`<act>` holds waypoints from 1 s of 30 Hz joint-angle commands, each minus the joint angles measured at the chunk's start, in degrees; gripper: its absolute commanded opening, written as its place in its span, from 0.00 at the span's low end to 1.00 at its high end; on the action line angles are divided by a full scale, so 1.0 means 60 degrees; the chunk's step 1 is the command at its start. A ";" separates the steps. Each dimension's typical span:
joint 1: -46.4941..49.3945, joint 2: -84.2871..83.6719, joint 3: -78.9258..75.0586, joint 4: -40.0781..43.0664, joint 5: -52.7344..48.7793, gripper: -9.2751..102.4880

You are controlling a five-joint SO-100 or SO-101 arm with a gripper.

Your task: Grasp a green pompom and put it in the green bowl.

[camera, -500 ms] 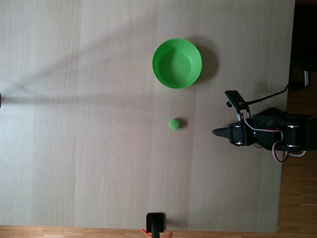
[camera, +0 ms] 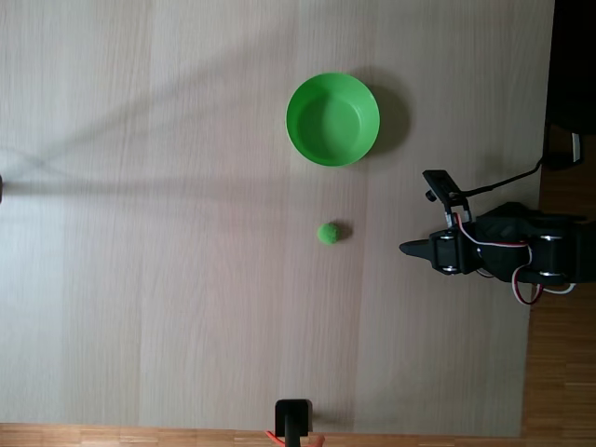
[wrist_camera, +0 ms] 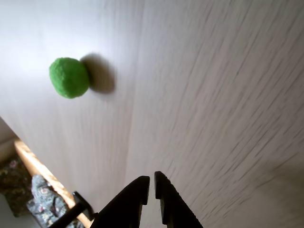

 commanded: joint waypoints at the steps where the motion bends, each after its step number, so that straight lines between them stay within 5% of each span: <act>1: 0.0059 0.0542 -0.0029 -0.0029 0.0000 0.08; 15: 0.0073 0.0161 -0.0703 -0.0117 -0.0059 0.08; 30: 0.0073 -0.8027 -0.6812 -0.0132 -0.0044 0.08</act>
